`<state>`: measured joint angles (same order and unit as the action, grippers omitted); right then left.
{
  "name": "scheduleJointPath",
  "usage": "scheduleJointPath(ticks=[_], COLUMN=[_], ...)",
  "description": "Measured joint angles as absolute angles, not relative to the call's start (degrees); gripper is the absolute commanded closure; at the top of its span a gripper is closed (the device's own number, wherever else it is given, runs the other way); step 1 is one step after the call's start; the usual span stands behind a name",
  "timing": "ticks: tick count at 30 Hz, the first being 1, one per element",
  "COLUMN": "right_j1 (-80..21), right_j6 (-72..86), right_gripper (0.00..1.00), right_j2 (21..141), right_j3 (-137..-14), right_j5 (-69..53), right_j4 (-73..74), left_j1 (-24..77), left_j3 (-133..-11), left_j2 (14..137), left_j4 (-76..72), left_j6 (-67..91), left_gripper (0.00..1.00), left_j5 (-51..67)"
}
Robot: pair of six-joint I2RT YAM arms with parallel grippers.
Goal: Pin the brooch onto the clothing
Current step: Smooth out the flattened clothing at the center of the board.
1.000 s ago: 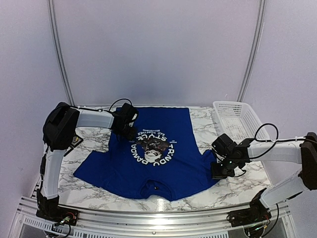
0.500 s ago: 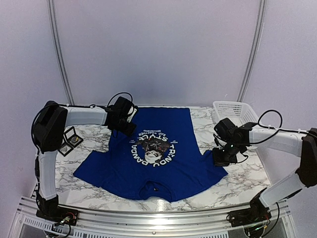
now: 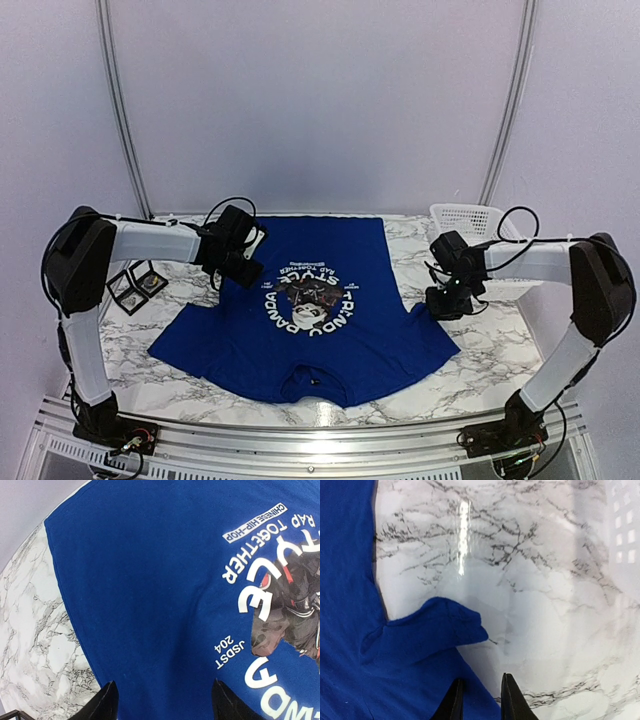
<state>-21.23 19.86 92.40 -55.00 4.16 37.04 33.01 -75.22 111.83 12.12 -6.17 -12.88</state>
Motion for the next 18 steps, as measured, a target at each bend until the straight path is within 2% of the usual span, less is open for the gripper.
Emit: scheduleJointPath(ticks=[5,11,18], right_j1=[-21.9,-26.5,-38.6], right_j6=[20.0,21.9,27.4], right_gripper=[1.00,1.00,1.00], right_j2=[91.9,91.9,93.0], right_j3=[-50.7,-51.1,-58.2], right_j5=[-0.2,-0.6,8.3], right_j4=[35.1,34.3,38.9], left_j1=[33.0,33.0,33.0], left_j3=[-74.7,-74.7,-74.7], left_j2=[111.5,111.5,111.5], left_j4=[12.1,12.1,12.1], left_j6=[-6.0,-6.0,-6.0], left_gripper=[0.35,0.35,0.35], left_j5=[-12.9,-12.7,-12.7])
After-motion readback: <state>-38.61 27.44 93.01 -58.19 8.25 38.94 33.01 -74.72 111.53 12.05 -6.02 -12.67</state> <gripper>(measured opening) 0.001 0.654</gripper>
